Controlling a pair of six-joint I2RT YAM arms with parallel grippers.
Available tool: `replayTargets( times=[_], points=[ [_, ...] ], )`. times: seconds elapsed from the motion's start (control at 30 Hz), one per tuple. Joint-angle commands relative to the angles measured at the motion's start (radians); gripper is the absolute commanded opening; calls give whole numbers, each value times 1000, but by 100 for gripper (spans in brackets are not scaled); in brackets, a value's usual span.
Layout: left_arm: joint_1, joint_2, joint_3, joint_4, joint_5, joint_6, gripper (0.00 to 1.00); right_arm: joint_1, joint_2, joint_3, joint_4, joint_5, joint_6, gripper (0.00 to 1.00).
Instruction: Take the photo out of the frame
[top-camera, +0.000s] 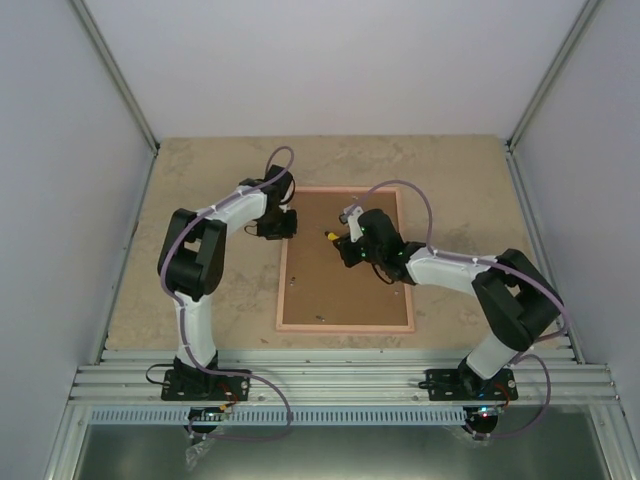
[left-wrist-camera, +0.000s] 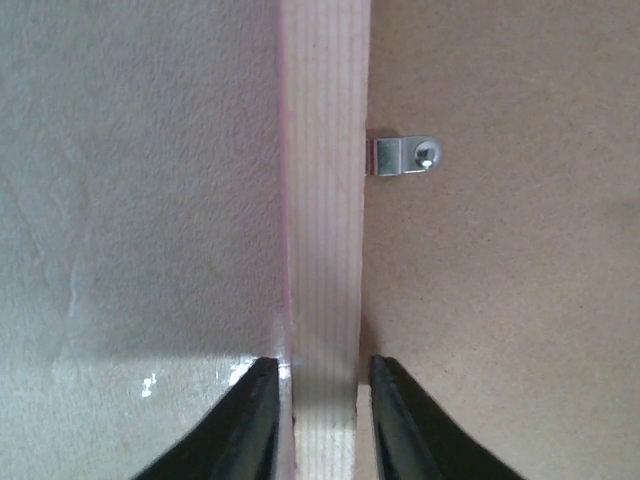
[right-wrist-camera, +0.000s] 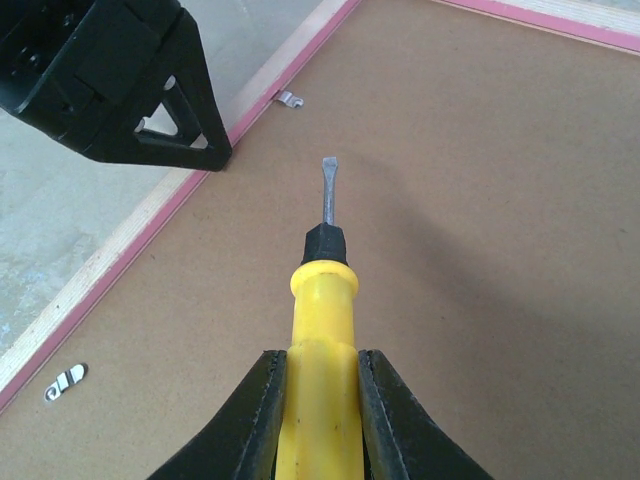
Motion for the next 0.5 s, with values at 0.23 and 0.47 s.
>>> replayTargets(
  times=[0.23, 0.47],
  points=[
    [-5, -37, -64, 16, 67, 32, 14, -3, 110, 105, 49, -88, -20, 0],
    [-25, -72, -101, 20, 84, 26, 13, 0, 166, 141, 66, -156, -27, 1]
  ],
)
